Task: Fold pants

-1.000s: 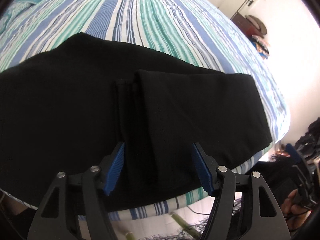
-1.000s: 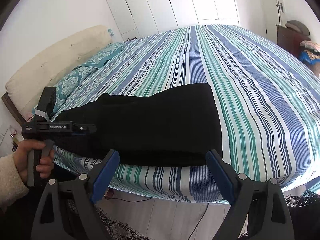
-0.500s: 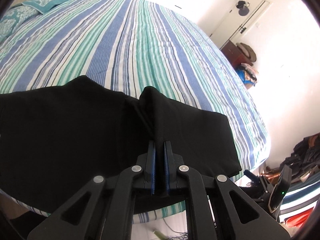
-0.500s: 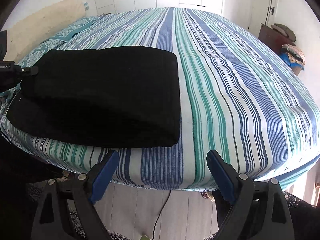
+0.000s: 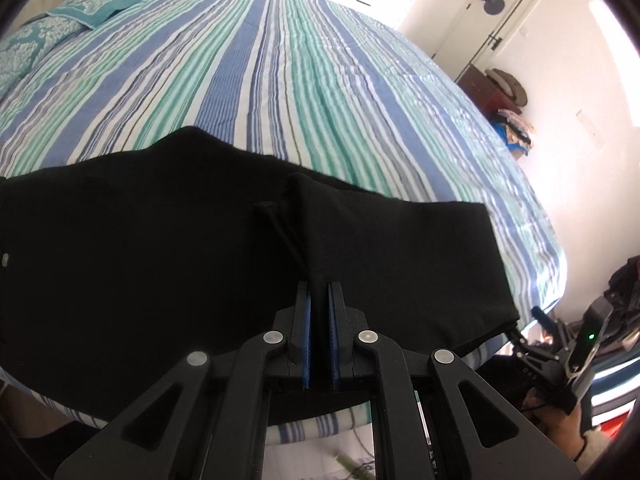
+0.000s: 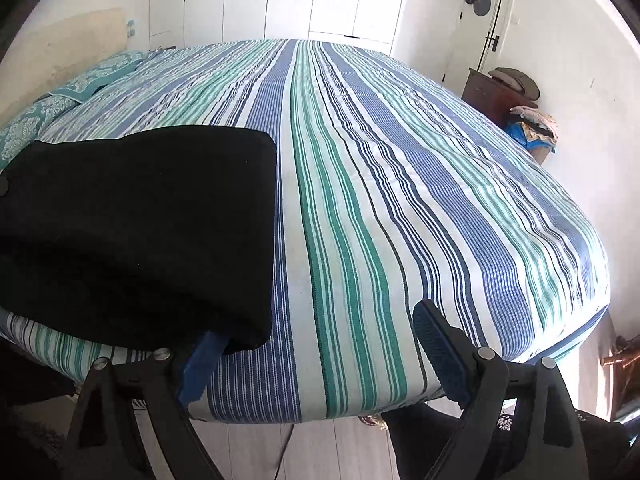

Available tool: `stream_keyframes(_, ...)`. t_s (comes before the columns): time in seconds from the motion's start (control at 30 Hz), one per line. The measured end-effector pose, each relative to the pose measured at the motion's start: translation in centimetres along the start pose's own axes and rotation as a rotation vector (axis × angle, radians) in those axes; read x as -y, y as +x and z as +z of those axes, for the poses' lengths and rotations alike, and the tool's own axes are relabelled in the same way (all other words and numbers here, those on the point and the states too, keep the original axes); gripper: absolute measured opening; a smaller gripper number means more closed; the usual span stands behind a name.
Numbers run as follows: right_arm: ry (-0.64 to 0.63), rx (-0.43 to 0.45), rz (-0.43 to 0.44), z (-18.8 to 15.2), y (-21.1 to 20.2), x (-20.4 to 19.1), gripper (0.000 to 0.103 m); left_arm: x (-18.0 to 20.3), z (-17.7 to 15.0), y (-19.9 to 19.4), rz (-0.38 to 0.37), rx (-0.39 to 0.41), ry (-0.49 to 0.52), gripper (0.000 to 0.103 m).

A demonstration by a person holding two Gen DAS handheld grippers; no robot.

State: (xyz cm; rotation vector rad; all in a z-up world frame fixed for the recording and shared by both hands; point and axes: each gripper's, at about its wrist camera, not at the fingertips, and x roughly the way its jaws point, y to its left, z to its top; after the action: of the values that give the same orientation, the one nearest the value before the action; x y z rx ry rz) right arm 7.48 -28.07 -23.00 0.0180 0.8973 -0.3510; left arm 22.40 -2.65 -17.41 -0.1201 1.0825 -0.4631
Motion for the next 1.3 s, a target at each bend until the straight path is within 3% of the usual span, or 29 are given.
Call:
stream_keyframes(0.1,0.002,-0.039,-0.009,-0.6,0.2,-0.3,0.089,-0.6,-1.4,2.2,0.053,-0.036,0.030,0.006)
stream_keyframes(0.3,-0.023,-0.065,-0.002,-0.7,-0.5,-0.4,0.089,0.6,-1.9,2.4,0.121,-0.021,0.141,0.011)
stream_keyframes(0.37,-0.038,-0.088,0.026,-1.0,-1.4,-0.5,0.089,0.2,-2.1,2.4,0.143,-0.027,0.132,0.025)
stream_keyframes(0.4,-0.041,-0.079,0.046,-1.2,-2.2,-0.6,0.089,-0.1,-2.2,2.1,0.151,-0.019,0.118,0.039)
stream_keyframes(0.47,-0.036,-0.005,0.093,-0.7,-4.6,-0.7,0.091,-0.9,-2.4,1.0,0.179,0.011,0.088,0.064)
stream_keyframes(0.5,-0.033,0.050,0.124,-0.3,-5.8,-0.6,0.091,-1.2,-2.5,0.4,0.184,0.031,0.075,0.068)
stream_keyframes(0.57,-0.042,0.150,0.183,0.9,-7.3,-0.9,0.091,-1.8,-2.7,-0.5,0.208,0.059,0.055,0.067)
stream_keyframes(0.63,-0.076,0.168,0.234,2.3,-6.7,-2.3,0.091,-2.0,-2.8,-1.1,0.223,0.080,0.044,0.067)
stream_keyframes(0.73,-0.108,0.078,0.298,2.9,-3.5,-4.9,0.091,-1.8,-2.9,-1.4,0.230,0.104,0.031,0.067)
stream_keyframes(0.83,-0.185,-0.059,0.373,1.3,-0.3,-8.5,0.091,-0.8,-3.0,-2.2,0.212,0.145,0.040,0.068)
stream_keyframes(0.9,-0.247,-0.035,0.347,0.5,-0.6,-10.2,0.093,0.5,-2.8,-2.6,0.168,0.181,0.060,0.076)
stream_keyframes(0.97,-0.253,-0.032,0.396,0.5,-0.9,-10.8,0.093,2.1,-2.4,-2.2,0.102,0.197,0.110,0.084)
stream_keyframes(1.1,-0.249,0.067,0.387,0.6,-3.1,-10.5,0.092,4.9,-2.2,0.0,0.036,0.150,0.211,0.085)
stream_keyframes(1.2,-0.258,0.154,0.367,0.8,-4.8,-9.9,0.093,5.3,-2.6,2.5,0.083,0.081,0.242,0.085)
stream_keyframes(1.3,-0.269,0.141,0.349,0.9,-4.4,-9.8,0.093,4.3,-3.4,4.3,0.127,0.009,0.233,0.084)
